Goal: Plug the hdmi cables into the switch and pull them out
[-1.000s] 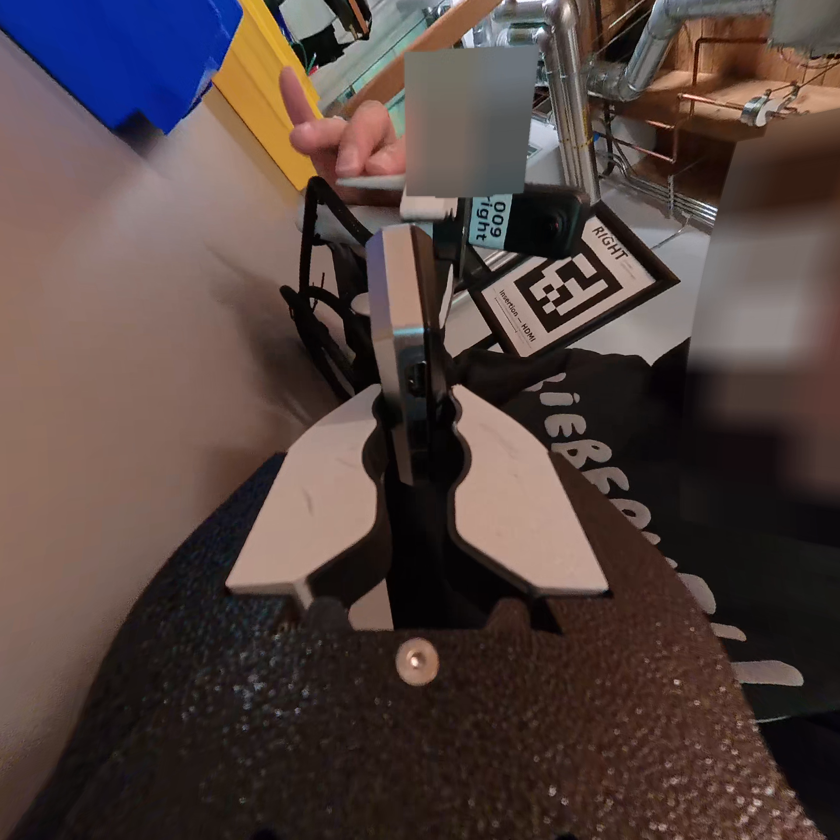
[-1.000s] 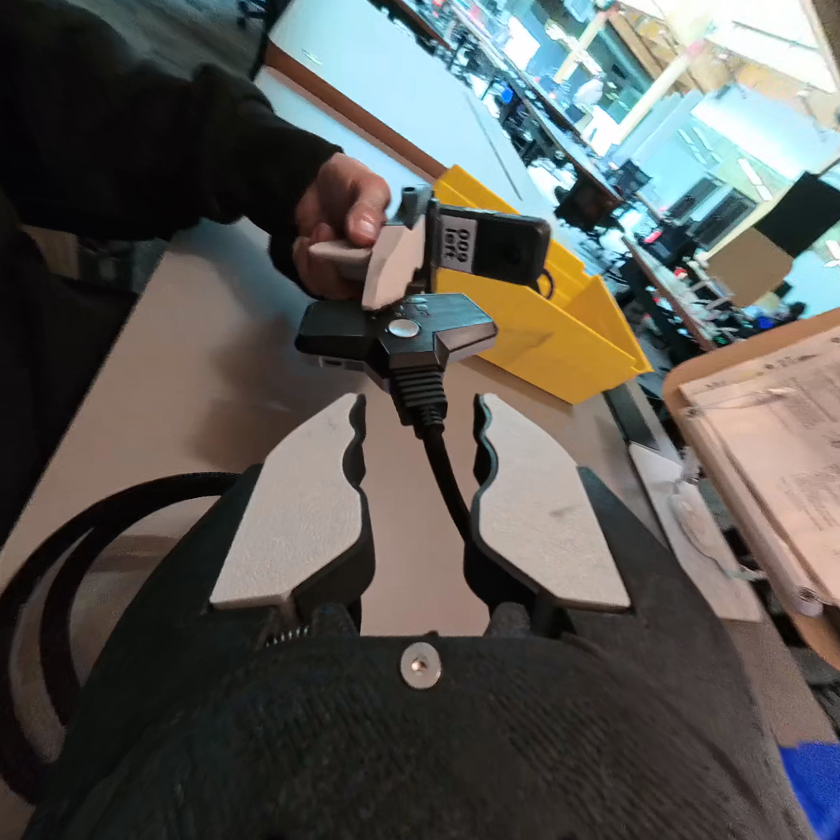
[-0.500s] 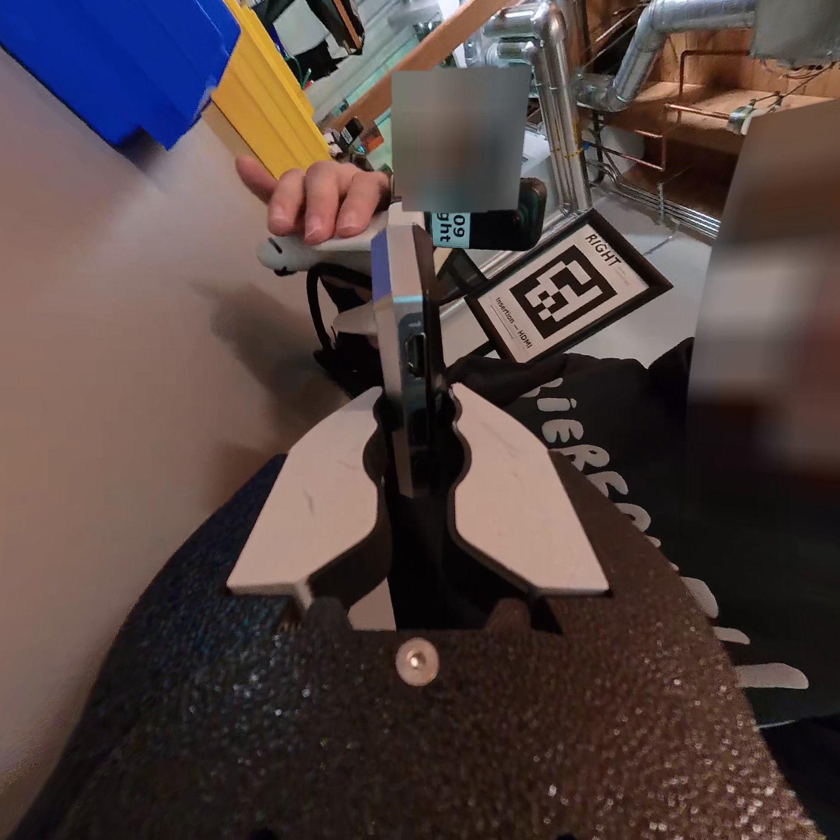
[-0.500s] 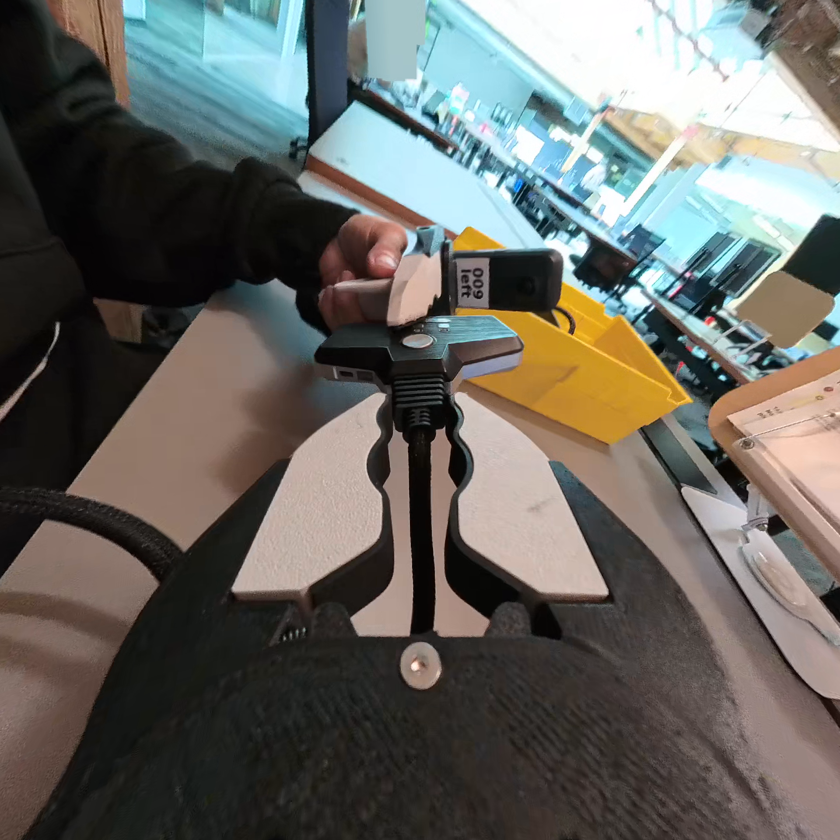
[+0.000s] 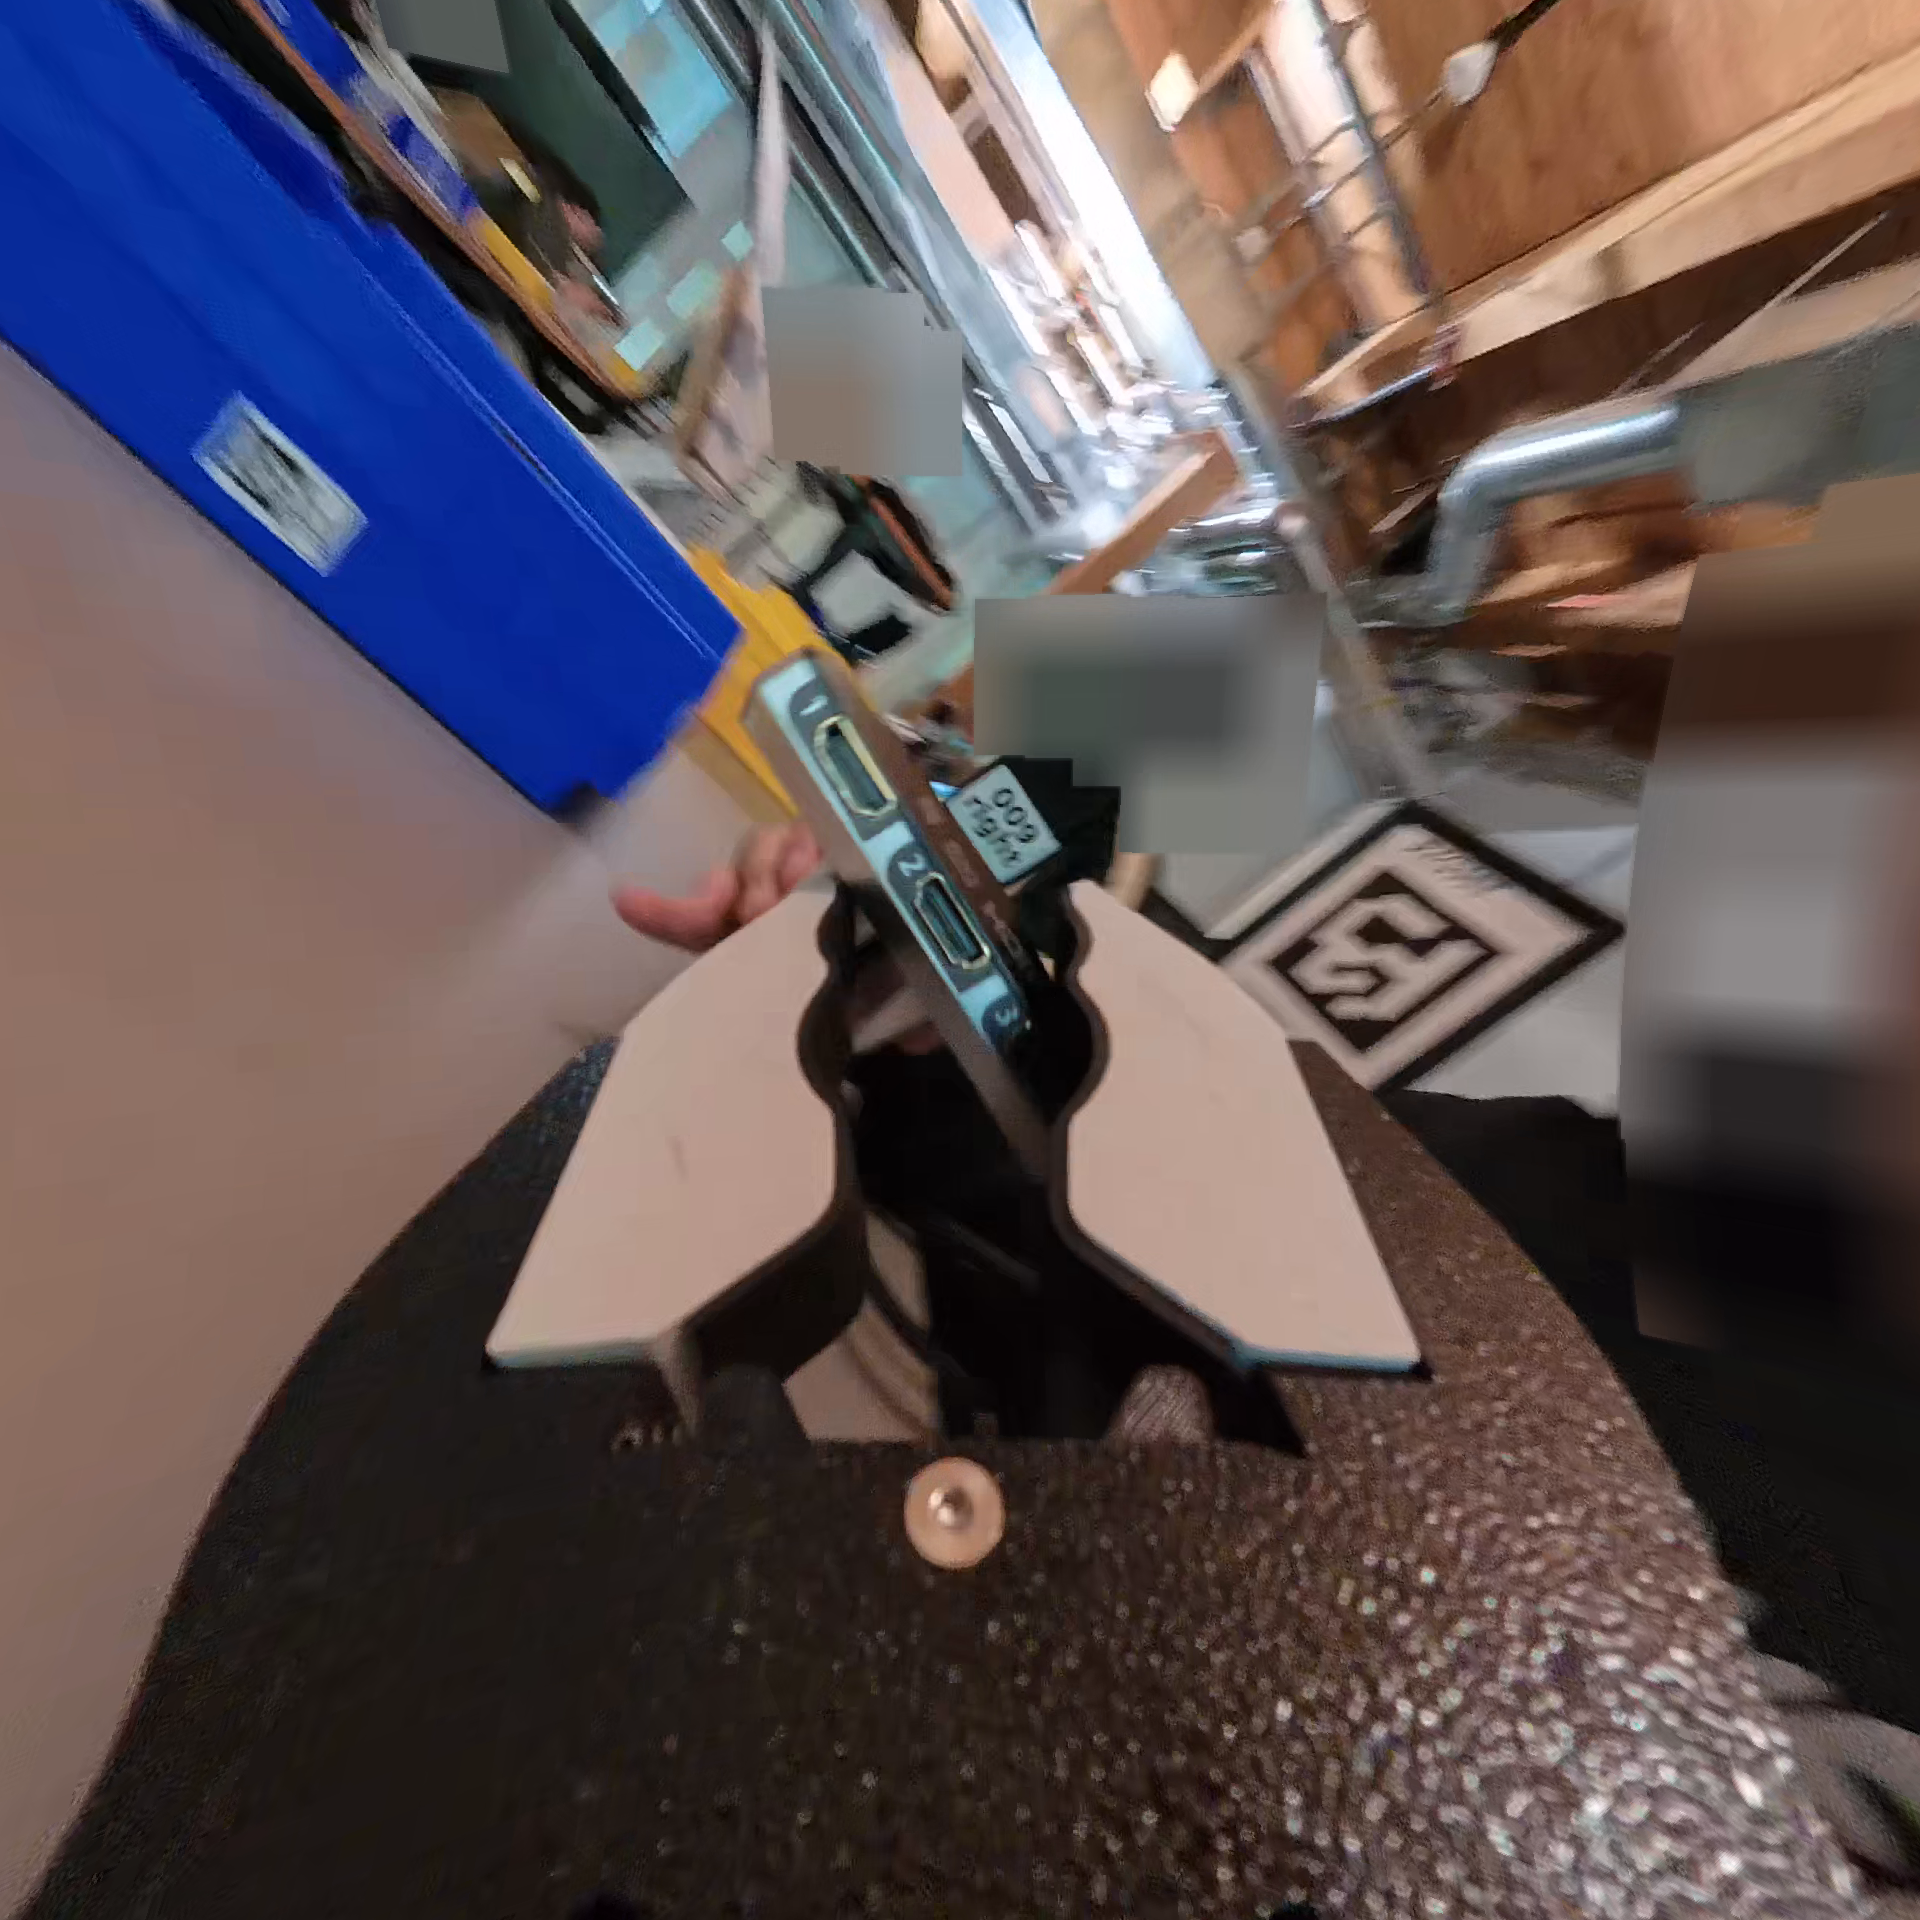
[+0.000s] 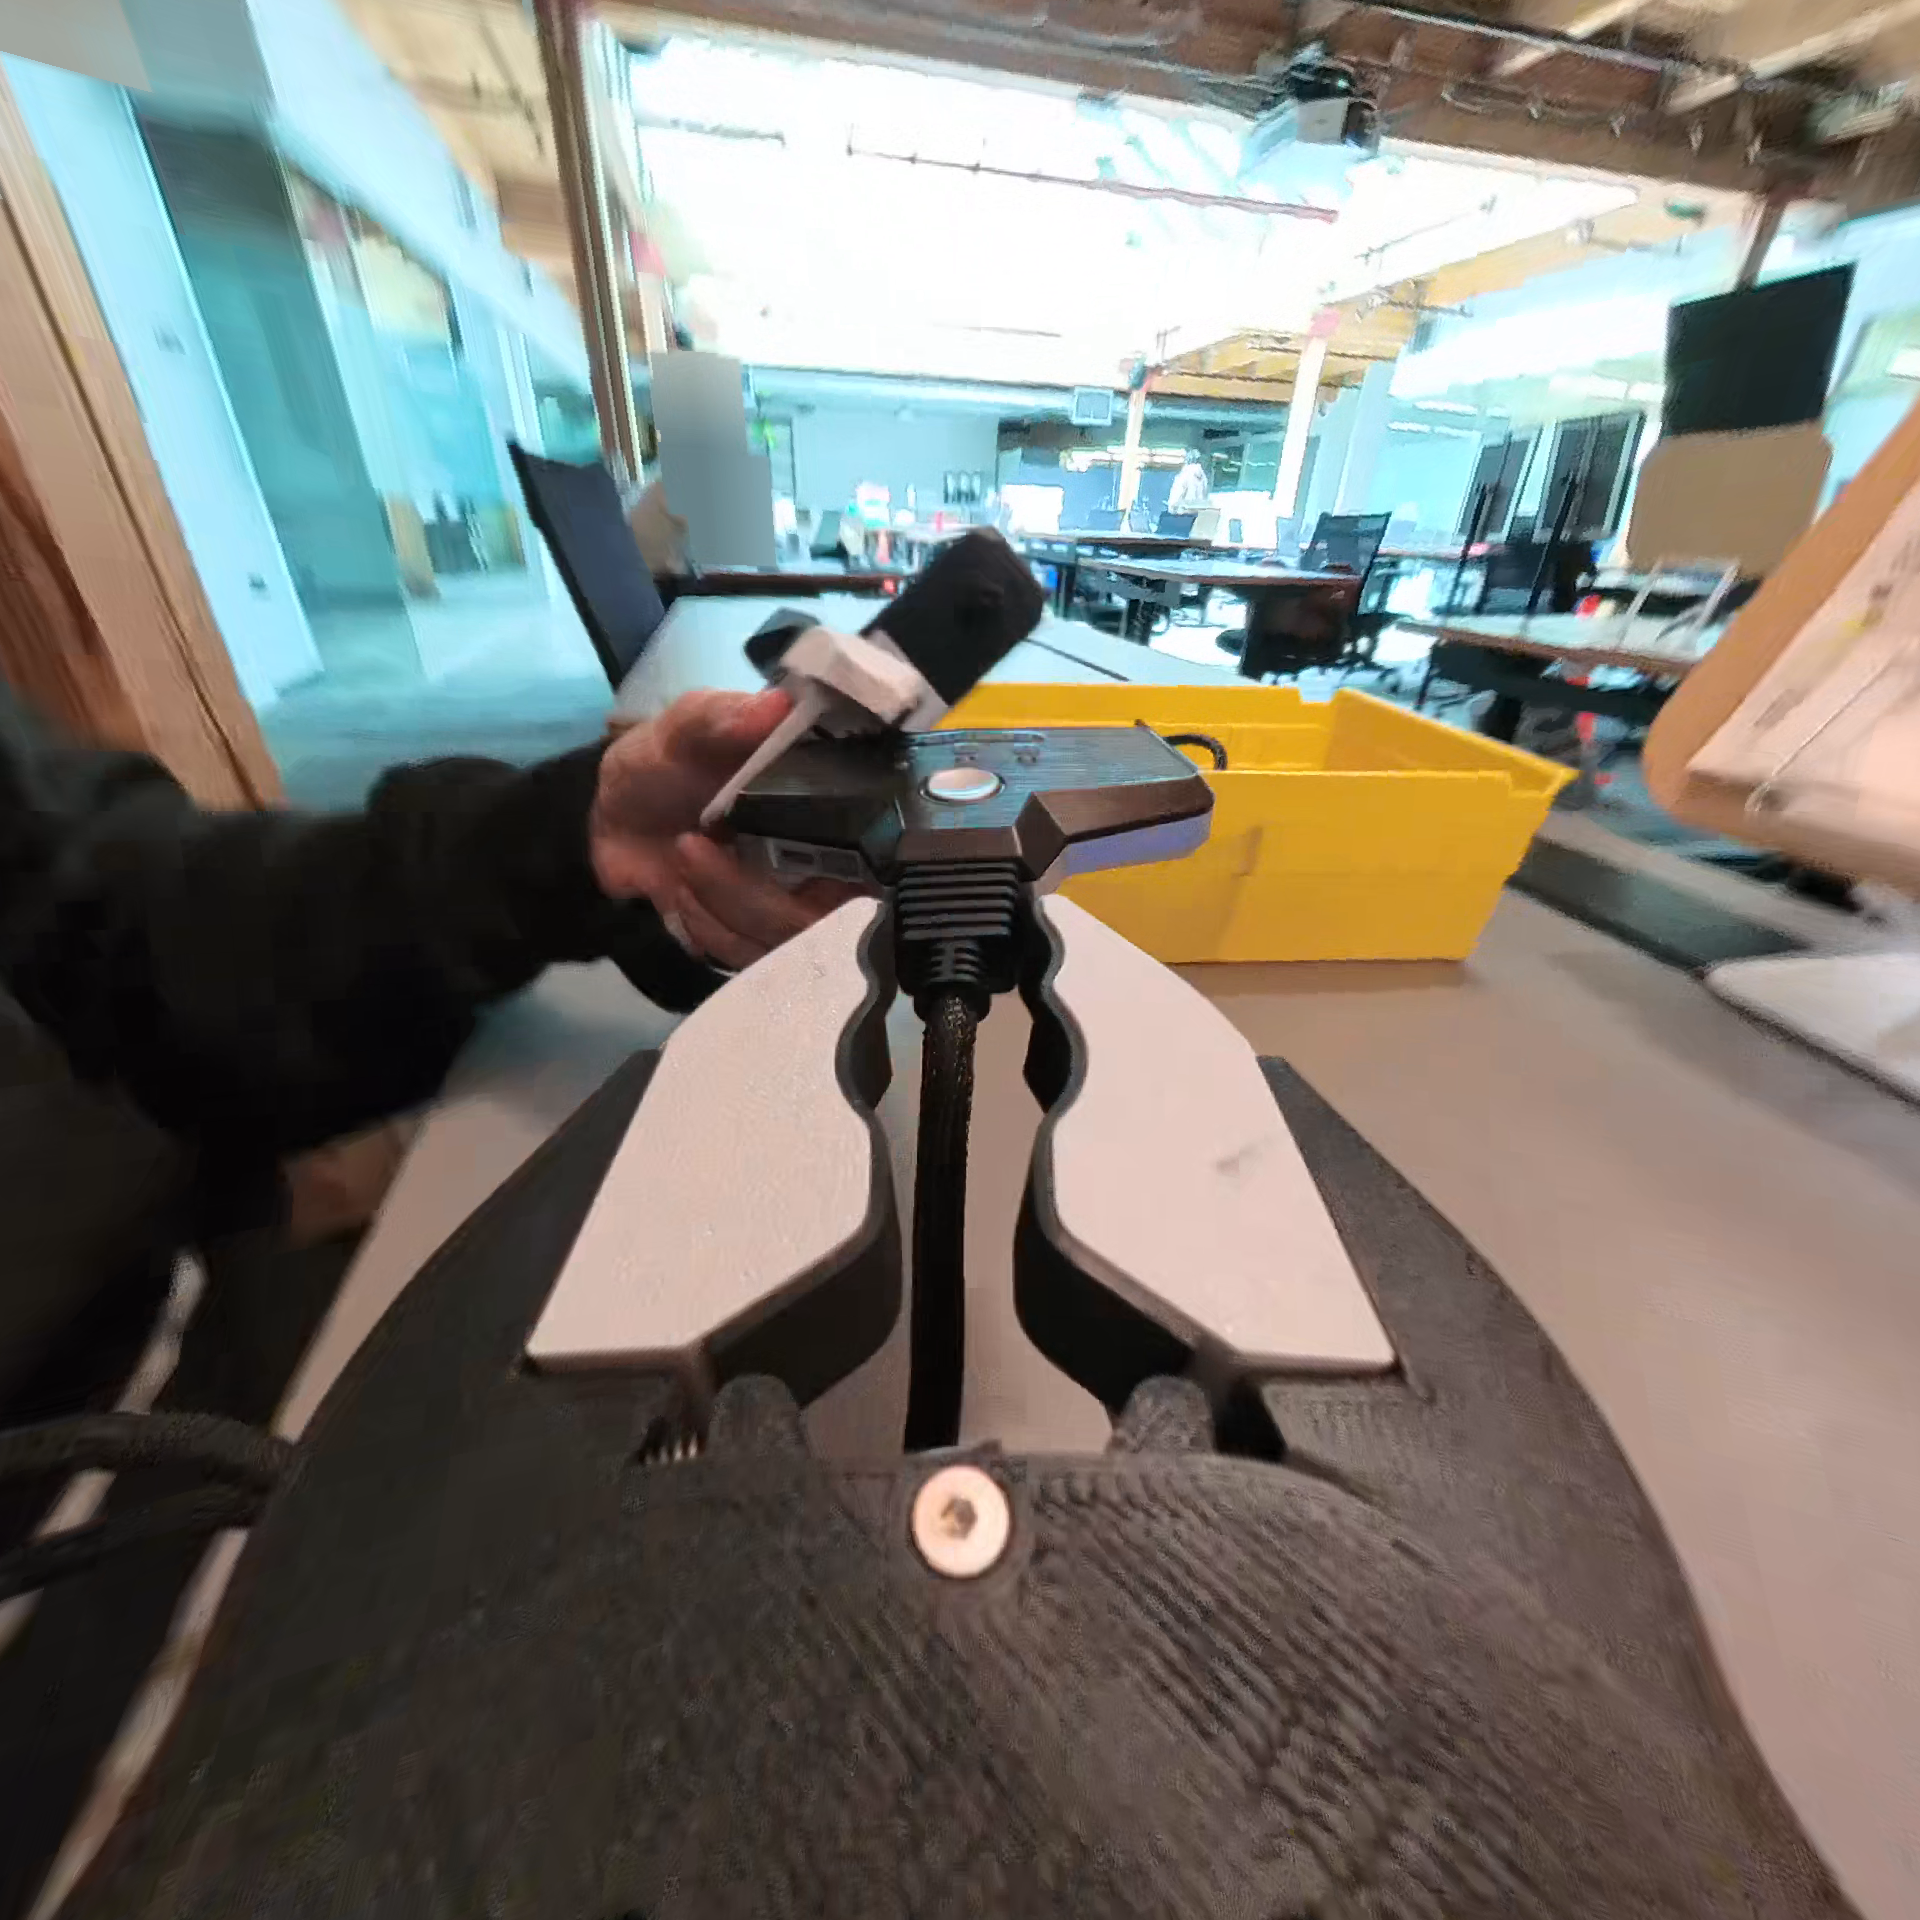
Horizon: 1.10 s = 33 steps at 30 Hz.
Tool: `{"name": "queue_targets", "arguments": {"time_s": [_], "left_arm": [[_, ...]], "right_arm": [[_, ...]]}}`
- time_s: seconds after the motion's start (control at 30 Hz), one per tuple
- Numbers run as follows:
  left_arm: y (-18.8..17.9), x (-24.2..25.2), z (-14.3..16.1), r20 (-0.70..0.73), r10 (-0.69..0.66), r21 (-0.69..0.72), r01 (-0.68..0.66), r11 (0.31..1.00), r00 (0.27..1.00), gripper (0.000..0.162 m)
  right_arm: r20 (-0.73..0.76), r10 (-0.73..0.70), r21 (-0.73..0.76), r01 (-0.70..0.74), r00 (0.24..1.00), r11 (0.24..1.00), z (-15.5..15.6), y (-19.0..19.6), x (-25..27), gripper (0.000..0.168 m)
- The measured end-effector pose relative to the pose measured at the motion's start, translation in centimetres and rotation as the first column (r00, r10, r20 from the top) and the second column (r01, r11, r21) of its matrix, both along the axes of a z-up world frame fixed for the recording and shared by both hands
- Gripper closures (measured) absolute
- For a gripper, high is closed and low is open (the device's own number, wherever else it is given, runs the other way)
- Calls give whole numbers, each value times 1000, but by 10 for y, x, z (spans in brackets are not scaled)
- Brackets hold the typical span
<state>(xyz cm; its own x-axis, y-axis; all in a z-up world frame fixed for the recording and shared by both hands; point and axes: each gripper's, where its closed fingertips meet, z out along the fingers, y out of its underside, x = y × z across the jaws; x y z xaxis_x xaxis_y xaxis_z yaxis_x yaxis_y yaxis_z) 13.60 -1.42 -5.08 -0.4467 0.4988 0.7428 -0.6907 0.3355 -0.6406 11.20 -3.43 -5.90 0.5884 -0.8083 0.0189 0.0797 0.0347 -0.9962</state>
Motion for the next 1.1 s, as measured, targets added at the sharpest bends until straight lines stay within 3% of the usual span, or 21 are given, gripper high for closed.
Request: {"name": "queue_targets", "arguments": {"time_s": [0.1,0.2,0.27,0.37,0.43,0.5,0.67,0.73,0.9,1.1], "left_arm": [[8,10,21,346,234,-180,-181,967,909,111],[25,7,43,578,414,-406,-193,893,703,103],[28,7,32,750,469,-450,-159,878,466,100],[20,14,0,908,416,-408,-129,904,43,100],[11,20,-10,881,417,-448,-111,887,-224,99],[3,18,-13,813,441,-502,-72,862,-381,101],[-8,17,-4,698,514,-626,-77,776,-499,126],[-9,19,-6,719,512,-629,-127,767,-470,128],[-14,21,-3,711,513,-657,-195,729,-480,129],[-13,23,-3,731,513,-644,-206,737,-450,129]], "right_arm": [[-29,49,189,-43,998,981,9,-11,-2,146],[-60,111,322,-86,992,943,9,-23,-5,146],[-81,156,391,-113,984,913,7,-27,-5,146],[-130,197,382,-134,972,914,-2,-20,-3,146],[-140,231,369,-166,963,914,-4,-12,-4,146],[-155,241,365,-171,958,915,-6,-7,-2,146],[-152,228,357,-162,962,920,-9,-3,2,146],[-130,205,348,-149,970,926,-7,-5,3,146],[1,103,335,-98,995,937,2,-10,5,146],[9,78,320,-77,997,944,1,-8,8,146]]}}
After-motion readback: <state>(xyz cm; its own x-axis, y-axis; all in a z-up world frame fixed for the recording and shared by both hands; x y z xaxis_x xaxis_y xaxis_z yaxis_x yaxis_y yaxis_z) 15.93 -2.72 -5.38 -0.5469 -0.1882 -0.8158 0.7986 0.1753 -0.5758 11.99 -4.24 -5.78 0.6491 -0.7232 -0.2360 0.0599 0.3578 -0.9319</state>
